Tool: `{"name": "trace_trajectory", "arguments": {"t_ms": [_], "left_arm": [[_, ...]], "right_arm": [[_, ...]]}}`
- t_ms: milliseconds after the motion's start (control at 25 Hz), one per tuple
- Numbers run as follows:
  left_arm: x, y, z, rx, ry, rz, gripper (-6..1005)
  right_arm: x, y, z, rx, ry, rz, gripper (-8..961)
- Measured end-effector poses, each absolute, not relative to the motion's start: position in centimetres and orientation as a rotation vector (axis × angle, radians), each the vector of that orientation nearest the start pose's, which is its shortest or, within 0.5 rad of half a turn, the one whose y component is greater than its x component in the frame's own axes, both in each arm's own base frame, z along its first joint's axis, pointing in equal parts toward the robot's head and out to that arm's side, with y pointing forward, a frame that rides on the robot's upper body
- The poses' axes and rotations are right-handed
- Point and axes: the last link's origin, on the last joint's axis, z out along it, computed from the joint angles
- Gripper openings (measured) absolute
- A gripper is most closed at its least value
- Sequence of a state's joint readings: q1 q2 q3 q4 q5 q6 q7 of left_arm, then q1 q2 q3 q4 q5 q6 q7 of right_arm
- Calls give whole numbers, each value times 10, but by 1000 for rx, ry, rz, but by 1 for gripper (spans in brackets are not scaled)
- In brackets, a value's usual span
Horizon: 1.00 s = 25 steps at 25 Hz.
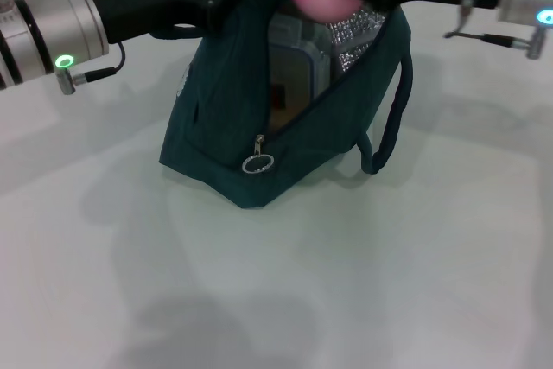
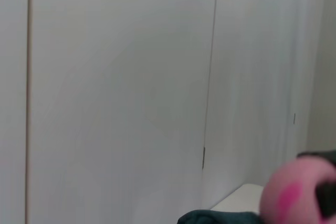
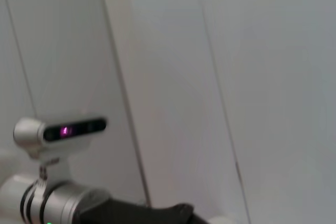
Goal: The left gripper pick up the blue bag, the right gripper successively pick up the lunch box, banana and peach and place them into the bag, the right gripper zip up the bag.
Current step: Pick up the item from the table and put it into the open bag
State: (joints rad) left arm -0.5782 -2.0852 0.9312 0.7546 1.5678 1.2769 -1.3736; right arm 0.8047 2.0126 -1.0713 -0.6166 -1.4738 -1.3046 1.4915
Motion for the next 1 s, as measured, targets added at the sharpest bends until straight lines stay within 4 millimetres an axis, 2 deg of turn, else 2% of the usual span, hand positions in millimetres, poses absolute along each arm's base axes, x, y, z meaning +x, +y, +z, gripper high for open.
{"name": "trace_trajectory", "arguments": {"t_ms": [160,520,680,840,1000], "left_arm": [[-196,393,19,-2456,-420,-894,73],[-198,394,20,-2446,-420,-887,76],[-199,393,20,-2447,-422,-885,77],[-199,394,19,-2444,-429,-886,78],[-200,394,19,-2440,-438,-883,79]], "right_arm": [[112,416,-13,-2755,387,911,193],[121,407,-30,-2842,442,783,234],[122,404,-30,-2852,419,762,350],[129,396,-14,-2797,358,800,466],[138,384,1,-2767,335,836,649]]}}
